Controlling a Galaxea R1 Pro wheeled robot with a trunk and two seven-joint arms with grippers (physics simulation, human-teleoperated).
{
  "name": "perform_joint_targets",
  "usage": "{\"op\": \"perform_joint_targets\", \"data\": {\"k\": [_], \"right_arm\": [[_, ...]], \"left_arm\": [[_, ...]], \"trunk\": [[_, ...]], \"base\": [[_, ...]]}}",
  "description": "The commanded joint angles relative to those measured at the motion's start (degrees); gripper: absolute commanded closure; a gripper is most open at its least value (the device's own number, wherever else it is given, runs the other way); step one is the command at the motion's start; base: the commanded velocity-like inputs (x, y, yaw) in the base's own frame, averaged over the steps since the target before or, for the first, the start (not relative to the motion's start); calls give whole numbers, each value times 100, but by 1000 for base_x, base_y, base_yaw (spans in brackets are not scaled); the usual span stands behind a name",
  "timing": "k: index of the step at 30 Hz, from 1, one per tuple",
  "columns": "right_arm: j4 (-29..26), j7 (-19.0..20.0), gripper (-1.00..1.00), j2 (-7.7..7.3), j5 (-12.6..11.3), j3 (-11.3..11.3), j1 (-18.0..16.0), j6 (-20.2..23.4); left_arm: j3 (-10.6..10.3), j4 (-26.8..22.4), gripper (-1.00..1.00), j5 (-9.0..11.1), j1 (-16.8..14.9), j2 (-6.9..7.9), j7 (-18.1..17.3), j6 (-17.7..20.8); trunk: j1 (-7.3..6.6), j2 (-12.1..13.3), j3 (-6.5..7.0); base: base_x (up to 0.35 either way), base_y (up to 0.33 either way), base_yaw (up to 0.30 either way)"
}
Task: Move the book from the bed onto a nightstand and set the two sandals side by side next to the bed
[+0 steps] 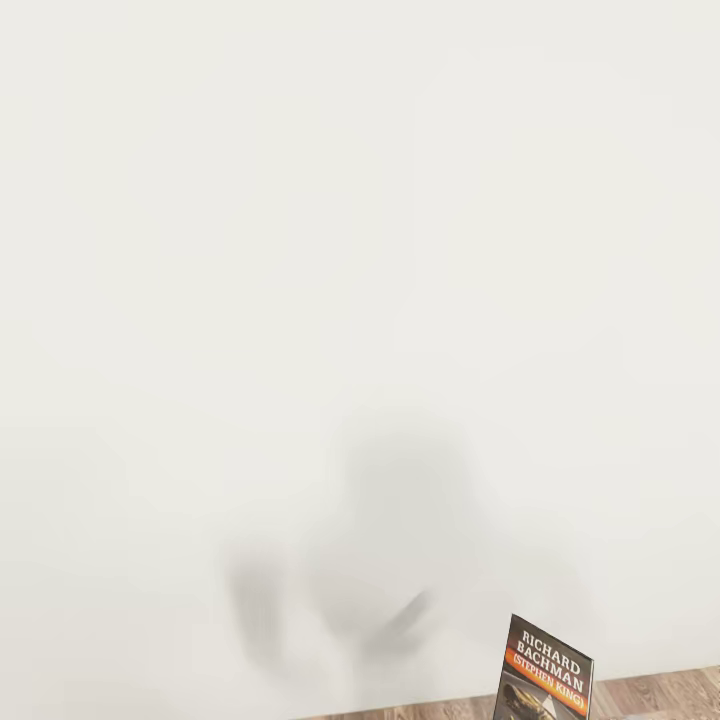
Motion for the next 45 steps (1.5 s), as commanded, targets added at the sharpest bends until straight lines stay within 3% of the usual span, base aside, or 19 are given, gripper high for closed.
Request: {"op": "perform_joint_targets", "data": {"k": [1, 45], "right_arm": [[-2, 15, 100, -2, -60, 45, -2, 50], [-2, 15, 100, -2, -60, 45, -2, 50]], "left_arm": [[-46, 2, -100, 24, -1, 2, -7, -32], [-46, 2, -100, 24, -1, 2, -7, -31]], "trunk": [[3, -5, -3], [3, -5, -3]], "base": [[25, 0, -172], [1, 0, -272]]}}
